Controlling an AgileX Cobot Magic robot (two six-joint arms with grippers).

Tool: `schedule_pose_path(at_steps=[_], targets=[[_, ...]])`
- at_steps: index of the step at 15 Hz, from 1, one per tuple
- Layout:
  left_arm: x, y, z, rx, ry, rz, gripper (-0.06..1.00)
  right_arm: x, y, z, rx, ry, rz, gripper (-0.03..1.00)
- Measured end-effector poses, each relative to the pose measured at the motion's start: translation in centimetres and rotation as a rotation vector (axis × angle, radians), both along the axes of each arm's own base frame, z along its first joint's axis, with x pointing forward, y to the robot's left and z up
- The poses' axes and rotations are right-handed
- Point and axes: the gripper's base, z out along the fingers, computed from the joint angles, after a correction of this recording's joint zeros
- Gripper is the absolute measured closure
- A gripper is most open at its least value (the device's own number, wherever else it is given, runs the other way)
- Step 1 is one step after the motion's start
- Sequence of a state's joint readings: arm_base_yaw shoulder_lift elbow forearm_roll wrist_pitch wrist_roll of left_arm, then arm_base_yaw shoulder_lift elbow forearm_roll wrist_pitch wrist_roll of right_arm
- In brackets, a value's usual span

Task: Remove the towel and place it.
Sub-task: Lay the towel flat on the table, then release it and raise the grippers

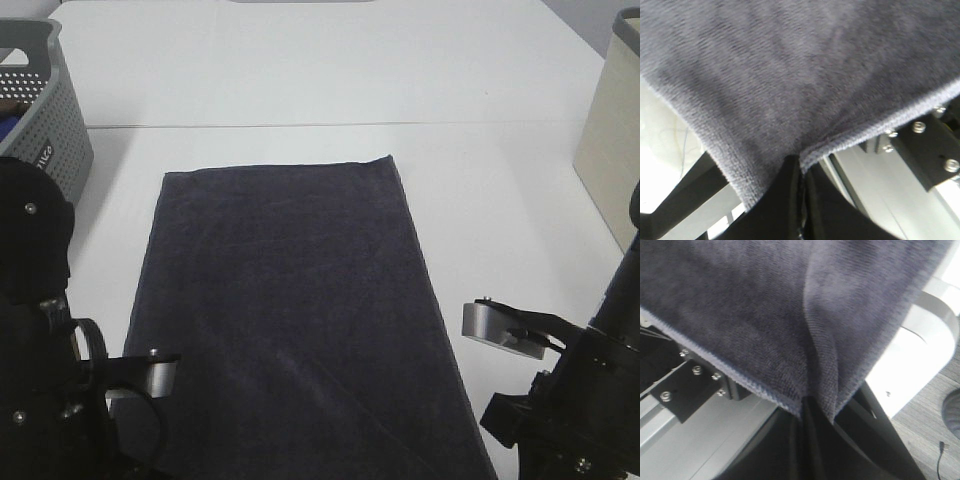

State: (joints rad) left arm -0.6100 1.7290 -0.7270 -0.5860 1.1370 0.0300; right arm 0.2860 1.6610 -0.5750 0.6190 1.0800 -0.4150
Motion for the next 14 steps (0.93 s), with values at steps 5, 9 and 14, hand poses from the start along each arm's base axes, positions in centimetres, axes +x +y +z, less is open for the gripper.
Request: schedule_pose_path(at_steps=[5, 9, 14], targets=[[0.04, 0.15, -0.04, 0.019, -0.005, -0.004, 0.94, -0.28, 0.03, -0.12, 0.014, 0.005, -0.001, 0.96], [0.05, 0.11, -0.04, 0.017, -0.004, 0.0, 0.94, -0.41, -0.04, -0.41, 0.011, -0.01, -0.007, 0.96], [-0.38, 0.89, -0.3, 0.066, 0.023, -0.063, 0.77, -0.48, -0.7, -0.65, -0.025, -0.025, 0.039, 0.88]])
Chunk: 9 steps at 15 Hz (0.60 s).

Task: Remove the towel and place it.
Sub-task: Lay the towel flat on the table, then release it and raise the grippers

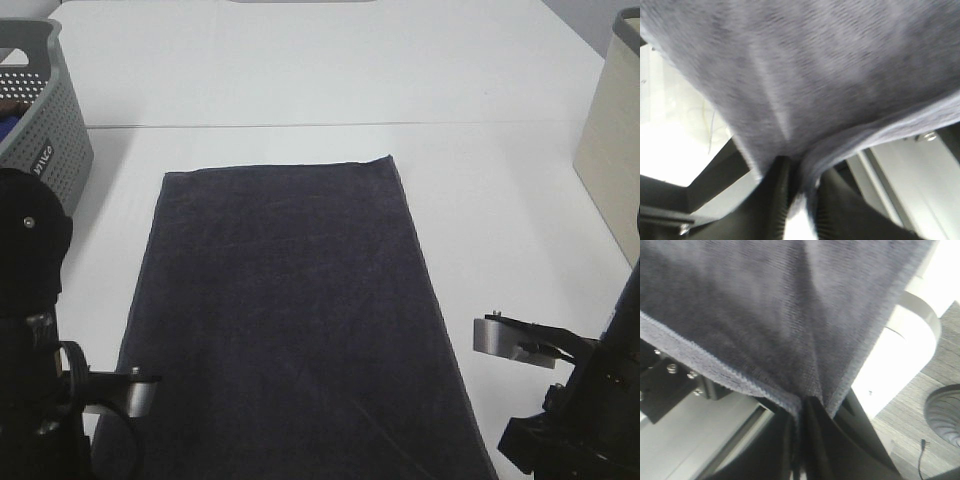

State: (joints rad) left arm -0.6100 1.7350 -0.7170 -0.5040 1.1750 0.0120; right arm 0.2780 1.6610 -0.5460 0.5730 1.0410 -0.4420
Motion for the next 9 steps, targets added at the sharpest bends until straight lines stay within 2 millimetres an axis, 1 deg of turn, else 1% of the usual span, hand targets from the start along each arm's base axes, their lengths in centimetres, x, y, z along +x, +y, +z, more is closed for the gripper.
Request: schedule_pose_path(at_steps=[1, 2, 3, 4, 5, 6, 9], targets=[[-0.07, 0.11, 0.01, 0.009, 0.009, -0.01, 0.71, -0.01, -0.1, -0.04, -0.007, -0.004, 0.011, 0.82], [-0.23, 0.21, 0.02, 0.014, 0.022, -0.014, 0.63, 0.0, -0.19, -0.07, -0.012, -0.007, 0.018, 0.74], [-0.33, 0.16, 0.03, 0.01, 0.032, -0.004, 0.54, 0.06, -0.19, -0.1, -0.012, -0.013, 0.012, 0.62], [-0.4, -0.12, 0.13, -0.006, 0.047, 0.026, 0.41, 0.15, 0.01, -0.07, -0.001, -0.014, -0.012, 0.43], [-0.43, -0.17, 0.16, -0.01, 0.052, 0.032, 0.39, 0.15, 0.04, -0.06, 0.001, -0.014, -0.015, 0.38], [-0.44, -0.19, 0.17, -0.01, 0.054, 0.033, 0.38, 0.14, 0.05, -0.05, 0.002, -0.012, -0.015, 0.36], [-0.44, -0.2, 0.18, -0.011, 0.054, 0.034, 0.37, -0.04, 0.08, 0.09, 0.009, 0.012, -0.011, 0.35]])
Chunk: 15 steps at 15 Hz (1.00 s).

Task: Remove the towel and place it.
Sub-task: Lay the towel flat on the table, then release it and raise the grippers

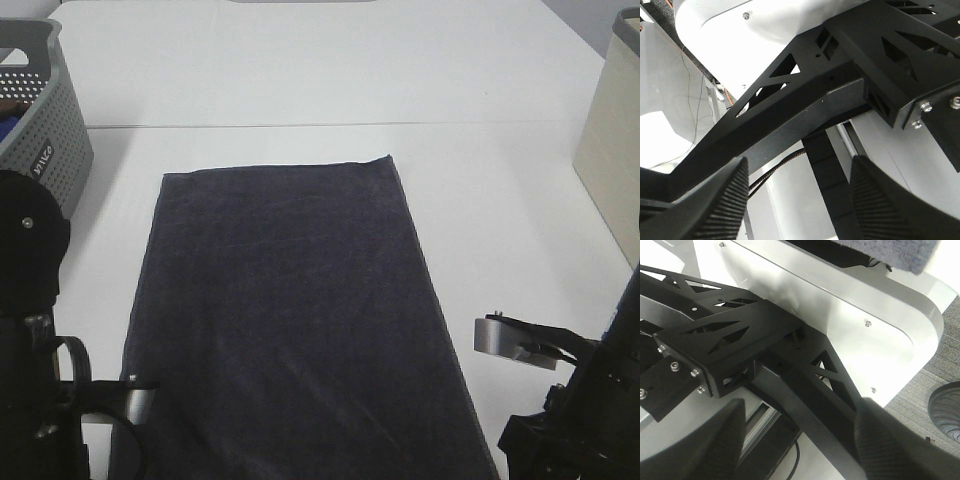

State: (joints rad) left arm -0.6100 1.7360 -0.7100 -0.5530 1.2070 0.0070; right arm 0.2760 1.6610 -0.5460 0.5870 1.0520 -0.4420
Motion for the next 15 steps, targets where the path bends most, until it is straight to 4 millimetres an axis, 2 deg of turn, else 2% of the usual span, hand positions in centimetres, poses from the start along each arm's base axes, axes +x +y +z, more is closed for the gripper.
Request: schedule_pose_path(at_steps=[2, 4, 9, 10, 12, 15], targets=[[0.0, -0.1, 0.1, -0.005, 0.001, 0.005, 0.37, 0.0, 0.0, 0.0, 0.001, 0.0, 0.001, 0.35], [0.5, -0.4, 1.3, -0.044, -0.053, 0.005, 0.37, 1.0, 0.3, 0.9, 0.017, -0.06, 0.002, 0.35], [3.1, -1.7, 7.2, -0.181, -0.318, -0.032, 0.37, 4.9, 1.1, 6.4, 0.041, -0.349, -0.048, 0.35], [3.9, -1.6, 8.2, -0.178, -0.381, -0.058, 0.36, 5.6, 1.0, 7.6, 0.024, -0.419, -0.04, 0.33], [6.0, -1.2, 9.8, -0.158, -0.528, -0.088, 0.34, 6.3, 0.2, 9.7, -0.046, -0.539, -0.005, 0.24], [9.7, -0.4, 11.2, -0.146, -0.807, -0.052, 0.33, 6.5, -1.1, 11.6, -0.17, -0.669, 0.025, 0.16]])
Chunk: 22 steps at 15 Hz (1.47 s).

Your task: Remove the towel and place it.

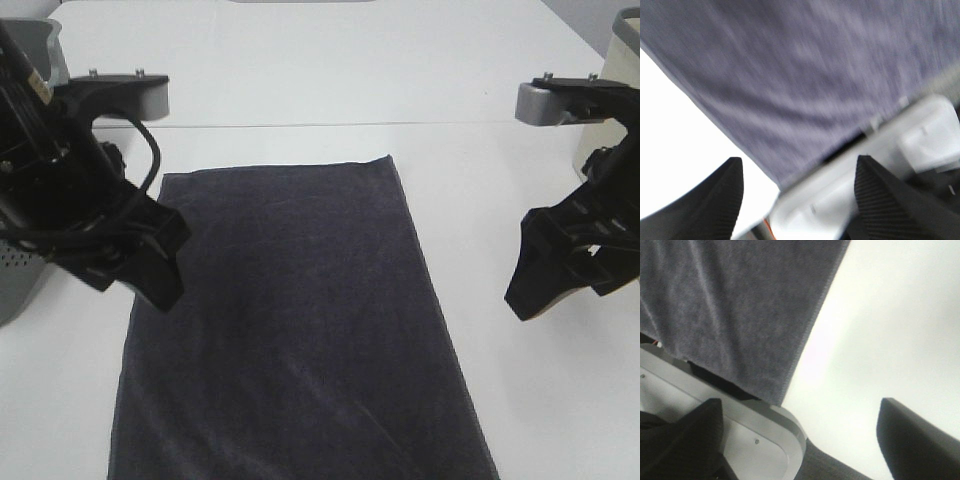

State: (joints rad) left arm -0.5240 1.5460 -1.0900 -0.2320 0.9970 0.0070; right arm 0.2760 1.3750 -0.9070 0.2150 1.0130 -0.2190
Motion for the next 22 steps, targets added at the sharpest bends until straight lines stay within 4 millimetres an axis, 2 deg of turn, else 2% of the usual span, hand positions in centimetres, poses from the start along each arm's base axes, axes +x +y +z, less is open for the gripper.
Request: schedule_pose_path(at_steps=[2, 5, 6, 8, 10, 13, 14, 16, 19, 22], targets=[[1.1, 0.5, 0.1, 0.023, -0.106, 0.0, 0.33, 0.2, -0.1, 0.5, 0.006, -0.06, -0.027, 0.15], [3.2, 0.6, 0.6, 0.036, -0.275, -0.007, 0.31, 1.7, 0.1, 0.9, 0.032, -0.171, -0.093, 0.15], [5.0, 0.6, 0.3, 0.055, -0.242, 0.014, 0.21, 3.3, 0.6, 1.4, 0.035, -0.182, -0.092, 0.15], [8.3, 1.0, -0.5, 0.072, -0.2, 0.063, 0.11, 6.1, 1.4, 1.8, 0.031, -0.174, -0.081, 0.15], [12.3, 1.5, -0.9, 0.035, -0.173, 0.119, 0.09, 10.0, 1.5, 2.2, 0.064, -0.162, -0.115, 0.15], [17.1, 1.7, -1.6, -0.068, -0.116, 0.12, 0.09, 14.4, -0.6, 2.4, 0.169, -0.123, -0.177, 0.16], [18.7, 1.8, -2.1, -0.093, -0.096, 0.12, 0.09, 16.7, -1.6, 1.9, 0.214, -0.091, -0.197, 0.16], [20.6, 2.4, -3.8, -0.116, -0.037, 0.137, 0.09, 18.8, -2.2, 0.6, 0.227, -0.047, -0.195, 0.16], [23.3, 4.1, -7.6, -0.127, 0.051, 0.174, 0.09, 22.8, -1.9, -2.6, 0.242, 0.011, -0.154, 0.16], [25.2, 6.3, -9.7, -0.152, 0.069, 0.228, 0.09, 26.4, -1.6, -5.9, 0.247, 0.012, -0.136, 0.17]])
